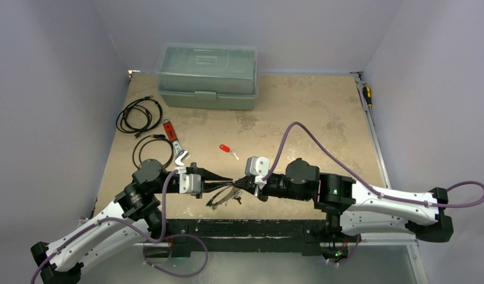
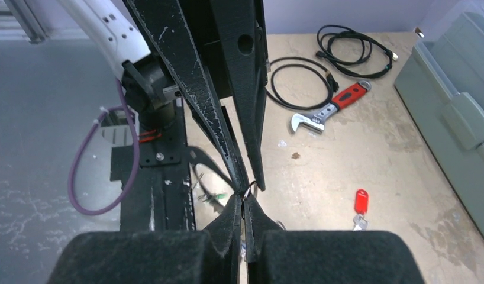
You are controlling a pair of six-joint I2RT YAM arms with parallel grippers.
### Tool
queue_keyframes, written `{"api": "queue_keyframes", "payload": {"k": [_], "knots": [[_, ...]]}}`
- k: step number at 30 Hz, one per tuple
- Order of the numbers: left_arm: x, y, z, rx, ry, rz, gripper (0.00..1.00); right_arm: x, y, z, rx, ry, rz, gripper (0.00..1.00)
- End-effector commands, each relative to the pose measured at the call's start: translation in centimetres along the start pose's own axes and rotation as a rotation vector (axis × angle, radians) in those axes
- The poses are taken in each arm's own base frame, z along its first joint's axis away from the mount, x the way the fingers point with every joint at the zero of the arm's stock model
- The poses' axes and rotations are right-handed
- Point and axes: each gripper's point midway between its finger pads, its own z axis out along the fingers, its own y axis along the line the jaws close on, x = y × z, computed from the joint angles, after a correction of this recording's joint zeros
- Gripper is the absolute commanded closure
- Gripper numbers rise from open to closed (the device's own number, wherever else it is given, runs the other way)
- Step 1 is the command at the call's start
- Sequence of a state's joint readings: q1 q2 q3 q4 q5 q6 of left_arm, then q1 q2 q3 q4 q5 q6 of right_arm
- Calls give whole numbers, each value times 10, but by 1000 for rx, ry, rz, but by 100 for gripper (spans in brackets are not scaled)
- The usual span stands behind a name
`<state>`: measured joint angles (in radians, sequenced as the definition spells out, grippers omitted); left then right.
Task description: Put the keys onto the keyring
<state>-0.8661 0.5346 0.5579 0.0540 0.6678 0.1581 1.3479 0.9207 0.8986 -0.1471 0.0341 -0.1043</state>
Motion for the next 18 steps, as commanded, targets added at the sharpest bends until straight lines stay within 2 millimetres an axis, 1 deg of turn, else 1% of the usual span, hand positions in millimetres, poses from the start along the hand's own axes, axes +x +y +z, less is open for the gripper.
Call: {"api": "queue_keyframes", "payload": {"k": [1, 2, 4, 5, 7, 10, 13, 18], "knots": [[-5, 4, 2, -6, 2, 13, 80, -22, -7, -3, 10, 15, -58, 100], [-4, 5, 3, -7, 14, 9, 70, -24, -7, -4, 6, 32, -67, 100], [-4, 6, 2, -7, 25, 13, 61, -25, -8, -4, 1, 74, -80, 100], [-5, 6, 2, -6, 25, 21, 59, -25, -8, -4, -4, 90, -84, 100], [-6, 5, 2, 3, 21, 33, 59, -23, -7, -4, -13, 123, -94, 100], [-3, -2, 5, 46, 21, 20, 64, -24, -7, -4, -22, 150, -101, 100], [1, -9, 9, 101, 26, -8, 69, -27, -8, -6, -22, 159, -108, 100], [1, -16, 12, 154, 17, -23, 72, -35, -9, -7, -25, 153, -128, 100]]}}
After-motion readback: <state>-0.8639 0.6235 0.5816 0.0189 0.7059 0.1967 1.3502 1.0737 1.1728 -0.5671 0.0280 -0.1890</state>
